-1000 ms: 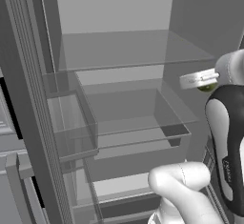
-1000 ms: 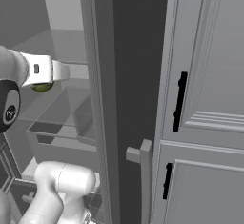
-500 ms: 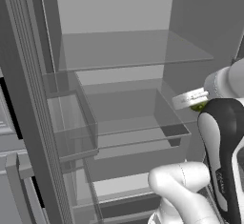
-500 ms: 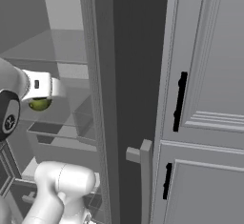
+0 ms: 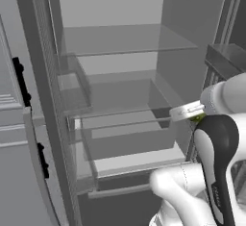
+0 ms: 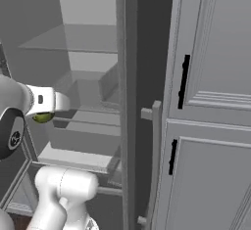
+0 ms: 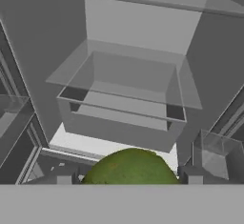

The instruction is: Place one lime and one steak in each tupperware on the nearby counter, to pack two identical lunches.

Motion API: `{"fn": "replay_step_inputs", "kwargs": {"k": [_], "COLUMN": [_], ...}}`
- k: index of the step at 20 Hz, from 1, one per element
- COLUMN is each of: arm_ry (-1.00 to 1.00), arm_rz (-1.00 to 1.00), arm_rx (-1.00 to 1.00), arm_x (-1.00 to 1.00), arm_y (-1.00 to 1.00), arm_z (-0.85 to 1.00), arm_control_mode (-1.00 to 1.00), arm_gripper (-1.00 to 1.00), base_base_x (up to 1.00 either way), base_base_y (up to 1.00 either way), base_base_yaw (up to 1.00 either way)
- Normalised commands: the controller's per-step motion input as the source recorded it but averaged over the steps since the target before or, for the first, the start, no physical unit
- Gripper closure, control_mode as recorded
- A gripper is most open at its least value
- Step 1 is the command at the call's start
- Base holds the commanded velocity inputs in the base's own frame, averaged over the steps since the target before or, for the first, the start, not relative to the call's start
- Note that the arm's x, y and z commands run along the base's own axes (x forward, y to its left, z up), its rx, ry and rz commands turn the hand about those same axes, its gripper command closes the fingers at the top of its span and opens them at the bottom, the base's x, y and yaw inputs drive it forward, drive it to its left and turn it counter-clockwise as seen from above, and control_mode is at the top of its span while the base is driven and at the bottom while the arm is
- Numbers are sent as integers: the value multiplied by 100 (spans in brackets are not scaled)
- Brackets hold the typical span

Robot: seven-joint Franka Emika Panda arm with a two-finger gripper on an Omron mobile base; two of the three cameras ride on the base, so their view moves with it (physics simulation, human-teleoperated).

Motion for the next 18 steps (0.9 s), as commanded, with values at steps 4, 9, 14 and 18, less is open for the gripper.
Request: {"fn": "replay_step_inputs", "kwargs": {"k": [4,9,14,18], "arm_ry": [0,0,0,0], "arm_rz": [0,0,0,0], "arm_rx": [0,0,0,0], "arm_x": [0,0,0,0], "arm_y": [0,0,0,0], "arm_z": [0,0,0,0], "arm_control_mode": [100,100,100,100], "arm_gripper": [100,100,100,100], "base_base_x": [-100,-100,-87,-37], "base_base_y": [4,6,42,92], "base_base_yaw": [0,0,12,41]}}
